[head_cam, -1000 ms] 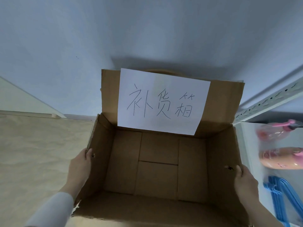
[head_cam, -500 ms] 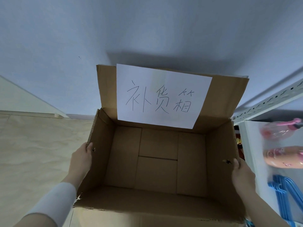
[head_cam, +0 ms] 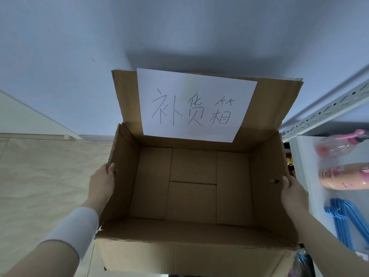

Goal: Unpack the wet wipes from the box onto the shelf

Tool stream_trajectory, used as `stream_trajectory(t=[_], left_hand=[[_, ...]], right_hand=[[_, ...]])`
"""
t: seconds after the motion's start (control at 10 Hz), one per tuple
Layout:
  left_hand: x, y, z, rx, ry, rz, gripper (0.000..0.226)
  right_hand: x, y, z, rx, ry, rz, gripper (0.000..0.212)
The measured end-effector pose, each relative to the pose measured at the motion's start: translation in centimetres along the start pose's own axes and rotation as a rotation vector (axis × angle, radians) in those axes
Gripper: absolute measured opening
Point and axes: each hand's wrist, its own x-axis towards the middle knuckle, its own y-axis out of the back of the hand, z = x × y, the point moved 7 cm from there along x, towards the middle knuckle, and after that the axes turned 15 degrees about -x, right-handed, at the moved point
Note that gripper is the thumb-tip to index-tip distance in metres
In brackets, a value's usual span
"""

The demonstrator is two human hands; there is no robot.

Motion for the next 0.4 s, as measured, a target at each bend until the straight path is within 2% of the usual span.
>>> stream_trajectory(t=[0.2, 0.3, 0.4], left_hand=[[-0.4, 0.2, 0.1, -0.018, 0.036, -0.058, 0.046], [-1.5, 1.1, 2.7, 0.200, -0.142, 0.004, 0.059], [-4.1, 0.1, 7.0, 0.340, -0.318, -0.104, 0.063]], right_hand=[[-0.4, 0.4, -0.3, -0.043, 0.004, -0.059, 0.044], [-1.1, 2.0, -1.4, -0.135, 0.077, 0.060, 0.052], [-3.3, 3.2, -4.8, -0.260, 0.270, 0.103, 0.059]])
